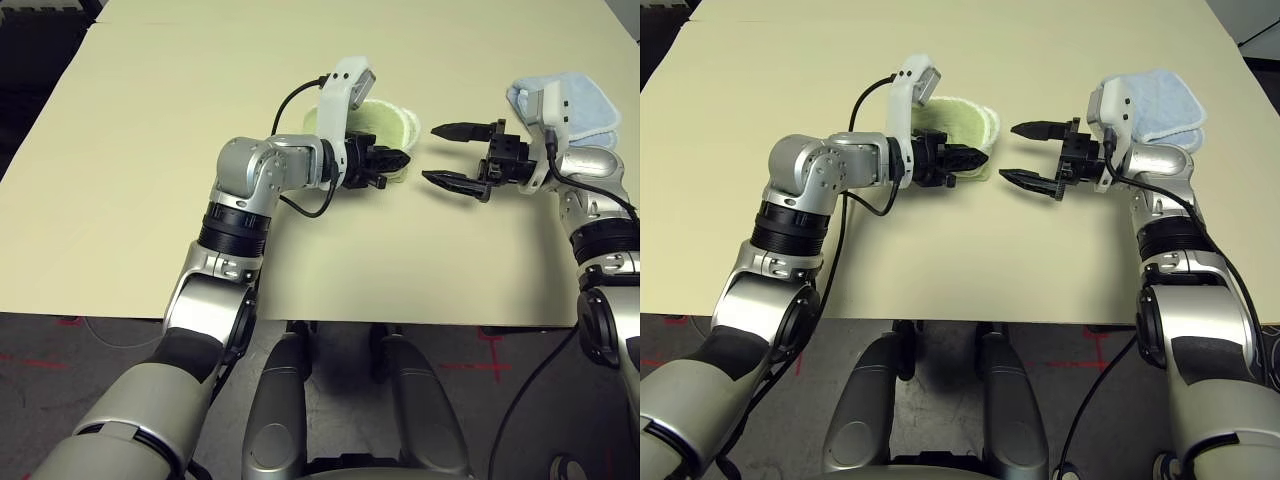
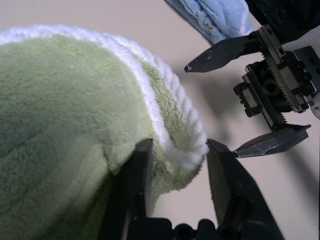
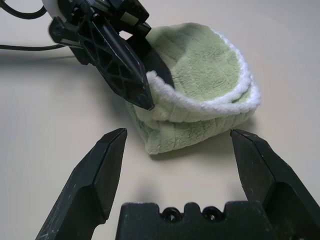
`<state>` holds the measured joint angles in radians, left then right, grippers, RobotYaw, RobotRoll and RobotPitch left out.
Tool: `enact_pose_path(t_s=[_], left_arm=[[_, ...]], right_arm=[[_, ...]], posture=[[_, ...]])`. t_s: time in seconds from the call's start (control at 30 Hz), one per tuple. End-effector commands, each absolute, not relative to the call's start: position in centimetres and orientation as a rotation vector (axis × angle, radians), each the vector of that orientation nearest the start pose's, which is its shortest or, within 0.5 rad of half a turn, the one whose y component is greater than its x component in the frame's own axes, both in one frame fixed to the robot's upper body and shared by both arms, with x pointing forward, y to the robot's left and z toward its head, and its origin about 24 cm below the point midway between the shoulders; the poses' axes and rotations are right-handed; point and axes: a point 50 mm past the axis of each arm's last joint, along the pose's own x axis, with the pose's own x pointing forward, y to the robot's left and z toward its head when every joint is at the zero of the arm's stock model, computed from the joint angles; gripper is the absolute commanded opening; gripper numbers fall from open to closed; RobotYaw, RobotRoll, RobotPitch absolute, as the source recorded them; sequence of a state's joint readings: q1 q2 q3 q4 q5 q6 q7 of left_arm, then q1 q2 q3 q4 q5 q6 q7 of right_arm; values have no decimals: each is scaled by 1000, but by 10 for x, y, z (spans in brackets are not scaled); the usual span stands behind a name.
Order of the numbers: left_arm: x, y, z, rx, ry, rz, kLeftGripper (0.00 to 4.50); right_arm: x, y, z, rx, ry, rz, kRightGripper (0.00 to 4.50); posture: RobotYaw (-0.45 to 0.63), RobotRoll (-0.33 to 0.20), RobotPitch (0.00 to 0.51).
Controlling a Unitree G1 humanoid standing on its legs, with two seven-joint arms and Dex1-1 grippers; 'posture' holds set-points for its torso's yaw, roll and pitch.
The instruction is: Fold the towel and set it aside.
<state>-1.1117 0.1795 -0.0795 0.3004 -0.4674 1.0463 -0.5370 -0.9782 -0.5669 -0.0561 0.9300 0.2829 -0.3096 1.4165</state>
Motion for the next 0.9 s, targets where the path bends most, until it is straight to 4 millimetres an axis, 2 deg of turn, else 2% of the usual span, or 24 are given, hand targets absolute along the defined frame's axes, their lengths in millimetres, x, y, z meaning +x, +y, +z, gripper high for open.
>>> enact_pose_path(t_s=[0.03,0.1,0.13,0.33,0.47,0.53,0.6,0.7,0.8,0.9], left_arm=[[355,46,249,-22,264,-980,3602],[354,47,260,-18,233,-987,4352],[353,48,267,-18,218,-995,4458],[343,60,289,-28,214,-1055,4458],[330,80,298,-18,201,-1203,4458],[330,97,299,-41,131,-1245,4458],[336,117,294,5,54,-1214,4458],[342,136,280,90,20,-1196,4458],[349,151,258,231,6,-1175,4458],[348,163,236,381,-19,-1239,4458]], right_arm=[[361,-219,208,-441,-248,1169,4500],[361,-219,208,-440,-247,1168,4500],[361,-219,208,-441,-246,1167,4500],[363,-219,211,-447,-243,1166,4500],[365,-220,214,-404,-245,1159,4500],[366,-220,217,-347,-241,1161,4500],[366,-221,219,-318,-236,1170,4500],[365,-222,220,-310,-234,1176,4500],[363,-223,218,-354,-225,1199,4500],[360,-222,220,-393,-229,1233,4500]], posture=[[63,0,307],[73,0,304],[73,0,304],[79,0,301],[82,0,296],[81,0,293],[81,0,293],[76,0,296],[72,0,297],[72,0,296]])
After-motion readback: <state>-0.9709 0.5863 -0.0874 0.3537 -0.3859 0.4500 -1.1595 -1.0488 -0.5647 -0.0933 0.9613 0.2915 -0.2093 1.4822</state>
